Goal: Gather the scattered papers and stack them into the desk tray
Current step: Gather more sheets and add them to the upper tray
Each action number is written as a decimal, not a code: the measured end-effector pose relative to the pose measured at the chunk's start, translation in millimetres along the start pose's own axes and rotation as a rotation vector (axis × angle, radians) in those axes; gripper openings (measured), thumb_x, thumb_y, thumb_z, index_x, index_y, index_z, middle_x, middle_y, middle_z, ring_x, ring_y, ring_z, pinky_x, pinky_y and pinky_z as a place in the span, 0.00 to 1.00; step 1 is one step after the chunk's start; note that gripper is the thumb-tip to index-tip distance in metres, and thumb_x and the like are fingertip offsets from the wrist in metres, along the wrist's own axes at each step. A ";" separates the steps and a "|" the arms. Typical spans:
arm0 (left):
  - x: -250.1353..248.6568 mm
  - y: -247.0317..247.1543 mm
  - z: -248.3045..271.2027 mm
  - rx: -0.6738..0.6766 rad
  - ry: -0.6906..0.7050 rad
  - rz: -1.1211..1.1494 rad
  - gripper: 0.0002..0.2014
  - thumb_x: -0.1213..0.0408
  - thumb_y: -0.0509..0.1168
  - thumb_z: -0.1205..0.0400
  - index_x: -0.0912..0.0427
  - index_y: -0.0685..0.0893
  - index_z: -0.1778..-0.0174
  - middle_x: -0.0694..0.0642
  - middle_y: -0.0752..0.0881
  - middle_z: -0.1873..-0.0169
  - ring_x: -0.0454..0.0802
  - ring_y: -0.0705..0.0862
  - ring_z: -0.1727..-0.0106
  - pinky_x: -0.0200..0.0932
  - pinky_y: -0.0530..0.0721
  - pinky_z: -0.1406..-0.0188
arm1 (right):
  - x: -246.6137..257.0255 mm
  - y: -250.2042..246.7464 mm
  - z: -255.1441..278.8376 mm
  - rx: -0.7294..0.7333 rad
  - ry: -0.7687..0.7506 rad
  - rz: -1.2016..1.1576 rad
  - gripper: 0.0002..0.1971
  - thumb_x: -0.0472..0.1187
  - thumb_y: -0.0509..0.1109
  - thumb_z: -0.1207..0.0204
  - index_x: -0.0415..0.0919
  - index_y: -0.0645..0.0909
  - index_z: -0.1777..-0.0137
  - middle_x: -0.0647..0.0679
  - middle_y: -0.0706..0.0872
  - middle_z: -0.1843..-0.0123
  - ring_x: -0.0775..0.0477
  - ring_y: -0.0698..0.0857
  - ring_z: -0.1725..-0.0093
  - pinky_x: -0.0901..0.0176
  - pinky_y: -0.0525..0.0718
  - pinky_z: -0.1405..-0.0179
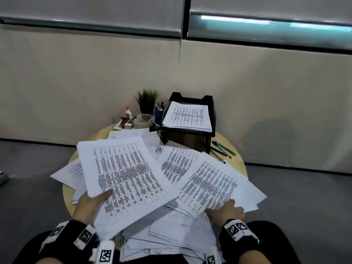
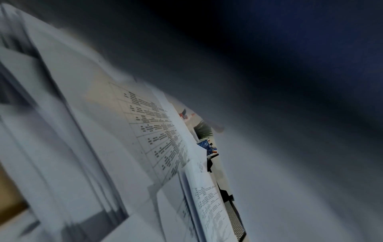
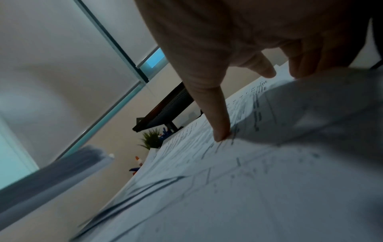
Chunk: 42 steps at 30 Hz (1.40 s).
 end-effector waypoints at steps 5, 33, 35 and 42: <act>2.3 -2.6 0.8 -0.046 0.008 -0.015 0.15 0.83 0.62 0.22 0.70 0.79 0.40 0.59 0.85 0.52 0.48 0.86 0.63 0.45 0.82 0.49 | -1.4 -4.0 -6.5 0.051 0.066 -0.069 0.58 0.51 0.82 0.37 0.33 0.44 0.19 0.28 0.64 0.25 0.31 0.68 0.26 0.47 0.74 0.32; 16.5 -9.4 -10.3 -0.076 -0.102 -0.180 0.17 0.66 0.67 0.19 0.69 0.80 0.36 0.62 0.84 0.40 0.59 0.82 0.42 0.52 0.76 0.36 | 24.3 -48.4 -20.6 0.298 -0.241 -1.075 0.06 0.22 0.62 0.23 0.27 0.81 0.54 0.39 0.90 0.68 0.44 0.89 0.72 0.54 0.88 0.72; 12.2 -1.4 -5.3 -0.035 -0.089 -0.189 0.16 0.66 0.64 0.17 0.65 0.78 0.34 0.57 0.82 0.41 0.53 0.80 0.42 0.45 0.72 0.40 | 33.6 -33.4 -10.1 0.342 -0.281 -1.008 0.06 0.21 0.63 0.24 0.26 0.82 0.56 0.37 0.90 0.66 0.42 0.88 0.72 0.51 0.88 0.68; 7.0 9.4 -0.7 0.015 -0.031 -0.138 0.19 0.64 0.64 0.18 0.64 0.77 0.30 0.53 0.80 0.40 0.48 0.78 0.38 0.40 0.67 0.35 | 66.2 8.0 12.4 0.352 -0.472 -0.717 0.09 0.25 0.69 0.27 0.35 0.82 0.66 0.44 0.85 0.72 0.45 0.81 0.70 0.56 0.79 0.65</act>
Point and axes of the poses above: each hand's wrist, its own z-axis away from the middle knuckle, its own y-axis out of the palm, x = y × z, the point moved 4 cm from there along -z, towards the middle knuckle
